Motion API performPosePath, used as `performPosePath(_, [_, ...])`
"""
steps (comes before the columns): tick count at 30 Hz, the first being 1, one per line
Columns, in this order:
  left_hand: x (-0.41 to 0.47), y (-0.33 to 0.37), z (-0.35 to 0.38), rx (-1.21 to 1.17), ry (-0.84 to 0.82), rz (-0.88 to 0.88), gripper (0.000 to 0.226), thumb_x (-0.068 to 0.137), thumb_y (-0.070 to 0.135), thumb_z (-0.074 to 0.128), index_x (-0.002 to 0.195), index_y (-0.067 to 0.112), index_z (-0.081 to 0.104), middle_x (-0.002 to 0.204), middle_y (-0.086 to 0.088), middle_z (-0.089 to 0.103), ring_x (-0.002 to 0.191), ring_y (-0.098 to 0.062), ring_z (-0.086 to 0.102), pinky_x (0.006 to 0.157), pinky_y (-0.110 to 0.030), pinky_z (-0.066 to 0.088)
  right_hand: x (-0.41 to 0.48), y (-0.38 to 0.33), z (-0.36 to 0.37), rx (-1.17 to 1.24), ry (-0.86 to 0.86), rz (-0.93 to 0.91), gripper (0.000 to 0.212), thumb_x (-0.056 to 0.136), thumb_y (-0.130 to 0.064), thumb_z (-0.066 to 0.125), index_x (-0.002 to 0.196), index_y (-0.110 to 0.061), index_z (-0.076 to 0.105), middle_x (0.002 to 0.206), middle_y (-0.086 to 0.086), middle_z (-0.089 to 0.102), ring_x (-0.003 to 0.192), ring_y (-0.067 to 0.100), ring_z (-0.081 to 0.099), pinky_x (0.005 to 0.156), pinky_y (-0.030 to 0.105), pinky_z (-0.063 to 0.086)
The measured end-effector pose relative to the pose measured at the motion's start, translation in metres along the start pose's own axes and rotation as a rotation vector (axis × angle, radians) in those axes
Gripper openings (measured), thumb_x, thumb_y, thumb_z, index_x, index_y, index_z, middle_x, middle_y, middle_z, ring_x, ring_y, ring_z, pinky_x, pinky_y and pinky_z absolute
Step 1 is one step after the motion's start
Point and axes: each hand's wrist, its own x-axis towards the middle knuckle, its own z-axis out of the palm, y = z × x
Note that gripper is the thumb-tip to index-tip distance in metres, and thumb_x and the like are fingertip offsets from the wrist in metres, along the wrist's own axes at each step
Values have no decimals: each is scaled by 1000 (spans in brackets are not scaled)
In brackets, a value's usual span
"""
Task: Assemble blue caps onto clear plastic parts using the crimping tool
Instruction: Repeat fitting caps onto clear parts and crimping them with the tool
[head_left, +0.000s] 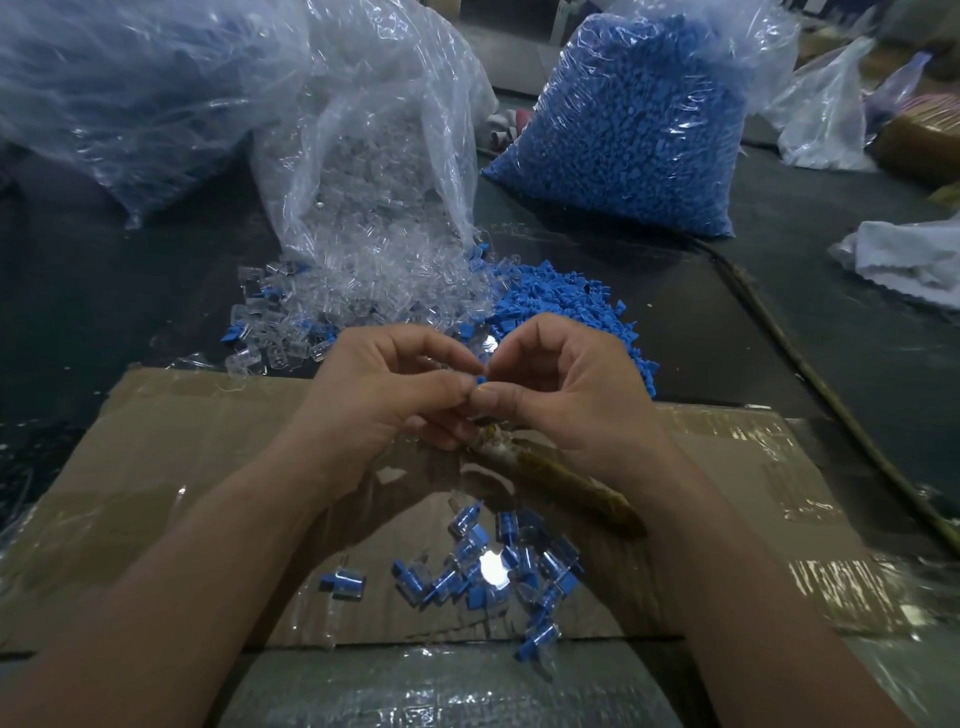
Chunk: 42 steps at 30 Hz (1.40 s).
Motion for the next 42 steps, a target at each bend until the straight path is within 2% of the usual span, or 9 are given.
performPosePath(3, [2,-3,-1,33,18,-22,10,69,-4,66,69,5,61,54,-10,65,46,-18,63,44,-22,51,1,3,0,-10,-14,-13,24,64,-9,77,76,-20,59,70,-7,68,68,8,67,64,17,52])
performPosePath(6, [3,-2,-2,-47,23,-61,10,60,5,66,68,3,60,53,-11,64,44,-18,62,42,-21,51,0,3,0,20,-39,-40,29,66,-4,75,84,-24,64,80,-4,70,76,9,68,69,19,54])
performPosePath(9, [3,0,-2,-96,16,-83,19,54,10,64,71,2,59,54,-12,65,44,-18,62,41,-20,50,0,3,1,-6,-26,-105,34,70,2,71,91,-25,68,82,-10,70,81,8,68,75,23,55])
performPosePath(16, [2,1,-1,-132,3,-89,19,54,8,63,72,2,58,55,-12,65,43,-17,62,41,-20,50,-1,8,2,-69,50,-199,34,71,3,71,98,-16,68,79,-15,68,77,5,67,71,18,54])
performPosePath(22, [3,-2,-1,-146,3,-82,16,55,9,65,69,5,60,56,-13,65,44,-18,63,41,-20,50,0,11,2,-101,79,-245,33,71,1,71,96,-21,69,79,-17,68,78,5,67,72,20,54])
performPosePath(28, [3,-4,-2,-170,-6,-90,15,55,10,67,69,7,63,58,-13,66,47,-18,64,42,-20,50,0,11,1,-85,88,-268,40,71,-5,73,101,-29,64,78,-21,69,77,4,67,69,16,53])
performPosePath(33, [3,-3,-2,-169,-19,-91,15,55,9,66,70,5,62,58,-13,66,47,-19,64,43,-20,51,0,10,0,-51,76,-241,29,69,-4,73,90,-24,71,76,-17,69,75,5,68,69,17,53])
performPosePath(39, [4,-1,-3,-198,-31,-87,17,53,4,60,70,4,61,58,-15,65,50,-23,65,43,-21,51,-1,9,-2,-26,51,-213,33,70,-2,71,98,-20,68,76,-20,69,75,2,67,65,12,51])
performPosePath(42, [3,-1,-3,-191,-37,-86,18,53,5,62,71,3,60,58,-14,66,49,-22,65,43,-21,51,0,10,-2,-28,43,-218,29,70,-3,71,92,-21,71,77,-20,69,75,2,67,66,12,51])
